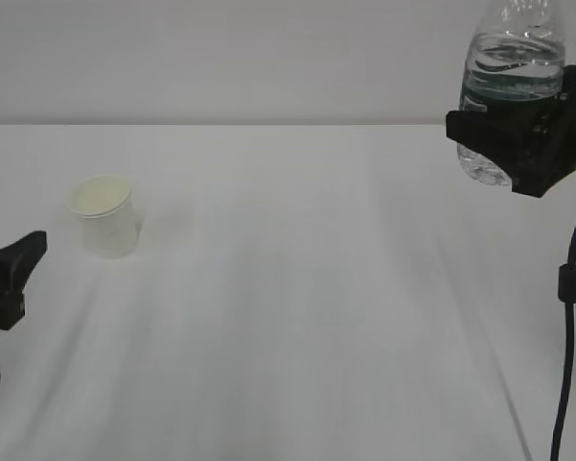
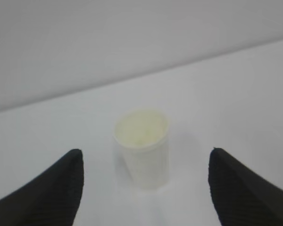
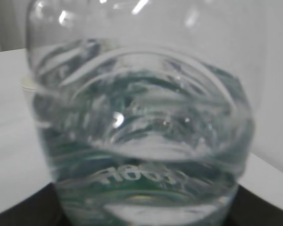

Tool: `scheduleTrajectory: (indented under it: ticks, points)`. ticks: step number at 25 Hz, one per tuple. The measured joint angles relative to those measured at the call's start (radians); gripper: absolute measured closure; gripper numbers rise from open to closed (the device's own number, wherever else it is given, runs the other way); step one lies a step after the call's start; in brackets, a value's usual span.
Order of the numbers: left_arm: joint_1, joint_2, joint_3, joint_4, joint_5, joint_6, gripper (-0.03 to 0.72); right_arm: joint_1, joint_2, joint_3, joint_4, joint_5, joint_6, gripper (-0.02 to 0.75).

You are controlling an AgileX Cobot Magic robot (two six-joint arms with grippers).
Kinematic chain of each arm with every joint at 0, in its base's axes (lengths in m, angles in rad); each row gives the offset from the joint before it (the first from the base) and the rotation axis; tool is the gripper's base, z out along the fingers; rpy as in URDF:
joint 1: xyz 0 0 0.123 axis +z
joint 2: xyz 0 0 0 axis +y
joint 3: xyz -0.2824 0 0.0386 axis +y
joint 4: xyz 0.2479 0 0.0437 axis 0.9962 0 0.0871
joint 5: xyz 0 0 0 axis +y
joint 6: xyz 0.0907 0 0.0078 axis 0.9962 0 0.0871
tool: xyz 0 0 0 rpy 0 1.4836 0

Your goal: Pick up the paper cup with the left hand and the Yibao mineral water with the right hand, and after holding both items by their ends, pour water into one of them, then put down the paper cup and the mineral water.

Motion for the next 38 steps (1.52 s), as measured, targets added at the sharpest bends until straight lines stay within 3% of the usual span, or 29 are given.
scheduleTrajectory:
  ticks: [6,12,25,38]
  points:
    - [0.0,0.06,0.0,0.065,-0.17,0.0,0.097,0.0,0.0,0.0,-0.015,-0.002,0.0,0.337]
    - [0.0,0.173,0.0,0.071,-0.176,-0.01,0.097,0.0,0.0,0.0,-0.015,-0.01,0.0,0.337]
    - [0.0,0.227,-0.002,0.011,-0.176,-0.202,0.097,0.0,0.0,0.0,-0.016,-0.015,0.0,0.337]
    - [0.0,0.366,-0.004,0.006,-0.178,-0.217,0.116,0.0,0.0,0.0,-0.04,-0.015,0.006,0.337]
